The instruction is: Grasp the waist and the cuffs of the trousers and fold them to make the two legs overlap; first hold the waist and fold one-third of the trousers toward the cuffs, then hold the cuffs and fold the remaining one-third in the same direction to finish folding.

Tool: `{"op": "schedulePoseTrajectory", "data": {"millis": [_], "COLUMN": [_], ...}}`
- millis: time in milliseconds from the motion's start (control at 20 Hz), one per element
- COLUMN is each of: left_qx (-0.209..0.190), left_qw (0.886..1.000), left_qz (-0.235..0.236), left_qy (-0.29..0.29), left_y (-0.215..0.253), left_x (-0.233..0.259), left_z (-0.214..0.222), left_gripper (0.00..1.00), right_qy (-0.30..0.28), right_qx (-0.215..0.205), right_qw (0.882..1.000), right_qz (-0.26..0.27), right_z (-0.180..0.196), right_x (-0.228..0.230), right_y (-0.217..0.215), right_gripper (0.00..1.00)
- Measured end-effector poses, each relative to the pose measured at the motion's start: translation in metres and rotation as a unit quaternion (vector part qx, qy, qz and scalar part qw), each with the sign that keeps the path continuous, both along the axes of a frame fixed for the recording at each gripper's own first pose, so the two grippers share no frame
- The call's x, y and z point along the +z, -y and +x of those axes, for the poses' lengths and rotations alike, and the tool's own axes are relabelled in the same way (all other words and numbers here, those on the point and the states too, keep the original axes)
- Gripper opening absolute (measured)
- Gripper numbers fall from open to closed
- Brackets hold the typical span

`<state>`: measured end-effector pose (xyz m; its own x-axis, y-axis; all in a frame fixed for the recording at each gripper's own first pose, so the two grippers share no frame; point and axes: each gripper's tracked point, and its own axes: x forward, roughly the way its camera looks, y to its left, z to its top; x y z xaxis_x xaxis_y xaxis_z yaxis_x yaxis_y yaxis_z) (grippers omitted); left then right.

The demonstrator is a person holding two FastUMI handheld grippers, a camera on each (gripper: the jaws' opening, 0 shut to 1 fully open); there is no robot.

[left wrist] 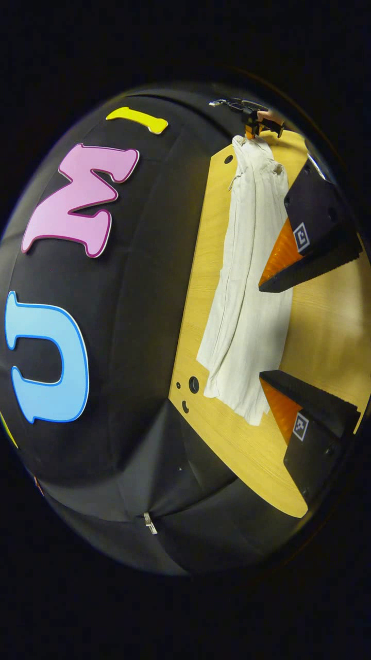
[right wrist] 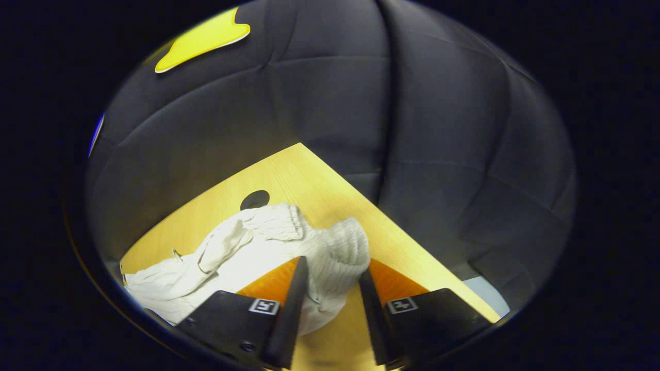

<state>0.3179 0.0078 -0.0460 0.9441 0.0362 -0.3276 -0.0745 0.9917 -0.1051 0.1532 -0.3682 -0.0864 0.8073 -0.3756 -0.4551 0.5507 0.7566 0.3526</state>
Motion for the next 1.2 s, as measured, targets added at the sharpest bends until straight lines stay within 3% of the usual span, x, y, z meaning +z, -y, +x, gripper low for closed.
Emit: {"op": "schedulePoseTrajectory", "data": {"millis": [200,250,350,700,900,1200], "left_qx": [-0.01,-0.01,-0.011,-0.025,-0.041,-0.068], "left_qw": [1.0,1.0,1.0,1.0,0.998,0.997], "left_qz": [0.004,0.007,0.008,0.01,0.045,-0.01], "left_qy": [-0.002,-0.003,-0.007,-0.01,0.002,0.02], "left_y": [0.005,0.003,-0.001,-0.009,-0.025,-0.04], "left_x": [0.0,0.0,-0.001,0.005,0.019,0.021], "left_z": [-0.004,-0.005,-0.006,0.003,0.008,0.001], "left_gripper": [0.96,0.96,0.96,0.96,0.96,0.96], "right_qy": [-0.001,-0.002,-0.005,0.018,0.053,0.092], "right_qx": [0.008,0.006,0.005,0.011,0.018,0.044], "right_qw": [1.0,1.0,1.0,0.998,0.994,0.987], "right_qz": [0.001,0.004,0.013,-0.052,-0.094,-0.123], "right_z": [0.003,0.004,0.004,-0.018,-0.032,-0.06], "right_x": [0.001,0.002,0.002,0.076,0.14,0.214], "right_y": [-0.009,-0.01,-0.012,-0.025,-0.048,-0.113], "right_gripper": [0.23,0.25,0.14,0.14,0.14,0.13]}}
